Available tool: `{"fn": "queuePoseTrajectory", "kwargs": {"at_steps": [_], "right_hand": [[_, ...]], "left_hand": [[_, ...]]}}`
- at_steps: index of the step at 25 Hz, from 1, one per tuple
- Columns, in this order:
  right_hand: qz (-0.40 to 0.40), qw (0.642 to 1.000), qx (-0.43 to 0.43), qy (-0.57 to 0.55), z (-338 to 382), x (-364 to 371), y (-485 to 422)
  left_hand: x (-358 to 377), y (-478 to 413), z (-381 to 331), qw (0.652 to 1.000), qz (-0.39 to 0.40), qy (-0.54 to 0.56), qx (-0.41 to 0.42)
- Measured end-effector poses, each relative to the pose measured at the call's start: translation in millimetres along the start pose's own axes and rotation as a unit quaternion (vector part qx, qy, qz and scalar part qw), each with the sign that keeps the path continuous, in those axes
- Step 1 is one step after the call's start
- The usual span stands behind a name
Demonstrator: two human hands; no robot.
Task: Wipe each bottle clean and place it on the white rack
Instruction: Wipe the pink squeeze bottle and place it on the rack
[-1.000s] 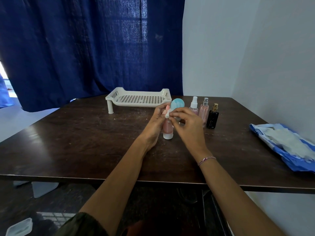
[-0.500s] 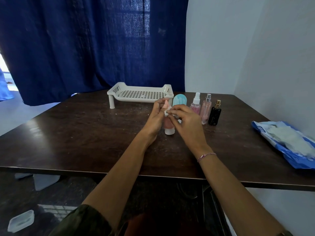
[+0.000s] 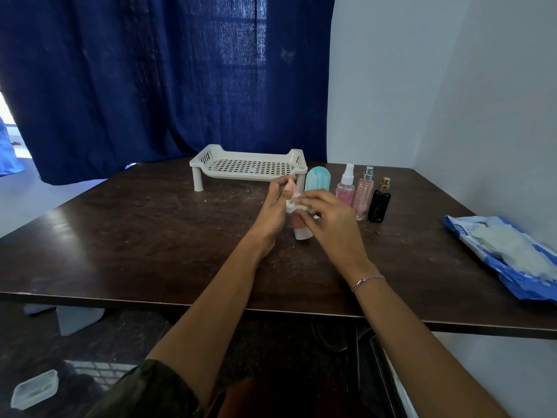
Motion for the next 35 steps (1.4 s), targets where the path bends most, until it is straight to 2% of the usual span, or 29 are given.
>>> {"fn": "queuePoseTrajectory", "kwargs": {"at_steps": [2, 9, 11, 14, 16, 19, 22, 26, 29, 32, 35], "right_hand": [[-0.023, 1.000, 0.008, -0.010, 2.0, -0.5, -0.5], [0.043, 0.999, 0.000, 0.012, -0.7, -2.2, 5.4], [0.064, 0.998, 0.023, 0.016, -5.0, 0.7, 7.4], [0.050, 0.995, 0.088, 0.007, -15.5, 2.2, 7.4], [0.051, 0.996, 0.076, -0.004, -13.9, 4.2, 6.7], [0.094, 0.995, 0.030, -0.014, -5.7, 6.3, 7.3], [0.114, 0.992, 0.044, -0.017, -9.4, 7.3, 7.7], [0.090, 0.992, 0.088, 0.002, -15.1, 9.1, 5.7], [0.069, 0.996, 0.059, -0.004, -7.5, 9.2, 5.9], [0.090, 0.995, 0.032, -0.006, -6.8, 9.0, 8.7], [0.096, 0.992, 0.080, -0.020, -14.5, 11.0, 8.3]], "left_hand": [[0.1, -1.0, 1.4, 1.000, -0.003, -0.003, 0.003], [-4.1, -2.1, 3.0, 0.999, -0.037, 0.002, -0.001], [-4.5, -2.5, 3.0, 0.999, -0.047, 0.012, -0.006], [-2.9, -2.0, 2.6, 0.997, -0.045, 0.056, -0.013], [-1.2, -0.5, 0.1, 0.996, -0.037, 0.079, -0.015], [0.2, 2.4, -4.2, 0.993, -0.030, 0.116, -0.015], [-0.9, 3.7, -5.1, 0.992, -0.032, 0.124, -0.013], [-0.6, 3.2, -5.0, 0.993, -0.040, 0.113, -0.019], [-0.7, 3.7, -4.0, 0.994, -0.024, 0.109, -0.015], [0.8, 4.5, -1.6, 0.994, -0.017, 0.110, -0.012], [-2.3, 2.6, -2.2, 0.993, -0.041, 0.107, -0.011]]}}
Point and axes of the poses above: each hand's wrist, its own y-axis away from the middle knuckle, its own x-axis out of the palm, z = x × y, the point moved 3 cm from there along -y, towards the middle knuckle, and after that the axes turned 12 degrees about y, right-handed, at the moved point
